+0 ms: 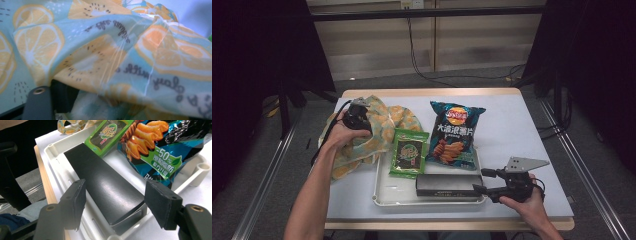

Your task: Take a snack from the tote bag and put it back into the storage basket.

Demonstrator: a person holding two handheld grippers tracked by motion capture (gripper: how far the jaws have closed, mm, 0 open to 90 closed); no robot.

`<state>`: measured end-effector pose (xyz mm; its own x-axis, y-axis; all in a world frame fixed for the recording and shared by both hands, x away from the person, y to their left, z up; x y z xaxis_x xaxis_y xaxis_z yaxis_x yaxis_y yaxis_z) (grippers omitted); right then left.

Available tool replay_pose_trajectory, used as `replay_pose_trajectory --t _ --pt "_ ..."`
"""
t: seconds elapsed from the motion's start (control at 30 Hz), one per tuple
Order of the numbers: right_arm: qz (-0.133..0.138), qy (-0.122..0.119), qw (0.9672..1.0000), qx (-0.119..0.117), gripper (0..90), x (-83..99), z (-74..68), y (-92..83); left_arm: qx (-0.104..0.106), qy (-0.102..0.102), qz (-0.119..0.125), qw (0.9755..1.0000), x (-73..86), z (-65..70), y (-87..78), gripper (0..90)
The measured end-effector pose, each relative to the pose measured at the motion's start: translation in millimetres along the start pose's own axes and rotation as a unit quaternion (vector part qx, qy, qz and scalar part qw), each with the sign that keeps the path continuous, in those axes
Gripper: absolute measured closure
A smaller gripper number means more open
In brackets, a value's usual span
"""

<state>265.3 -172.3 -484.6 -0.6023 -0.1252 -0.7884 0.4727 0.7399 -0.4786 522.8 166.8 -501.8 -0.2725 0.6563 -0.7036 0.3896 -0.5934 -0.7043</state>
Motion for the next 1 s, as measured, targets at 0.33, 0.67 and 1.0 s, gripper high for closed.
replay_pose_trajectory --t 0.33,0.67,1.0 --pt "-0.001 0.0 1.0 -0.003 33.9 0.2 -0.8 0.1 -0.03 -0.011 -0.01 0.9994 1.3 -9.3 18.2 15.7" --pt "0.001 0.001 1.0 -0.003 33.9 0.3 -1.0 -0.7 -0.027 -0.013 0.0 0.9995 -0.9 -9.6 19.1 20.9" --pt "-0.004 0.004 1.0 -0.005 33.6 1.5 1.7 2.4 -0.017 0.044 0.014 0.9988 -27.6 -8.0 13.0 23.5"
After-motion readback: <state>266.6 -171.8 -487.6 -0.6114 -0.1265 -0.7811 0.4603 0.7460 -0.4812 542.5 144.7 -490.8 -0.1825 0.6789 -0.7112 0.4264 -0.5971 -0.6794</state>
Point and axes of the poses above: each handheld gripper's, and its own axes: y roughly forward along the jaws, x roughly out of its underside, z roughly to its right, the point moved 9 cm from there along y, roughly forward along the jaws, and after that the axes turned 12 degrees about y, right-handed, at the moved point
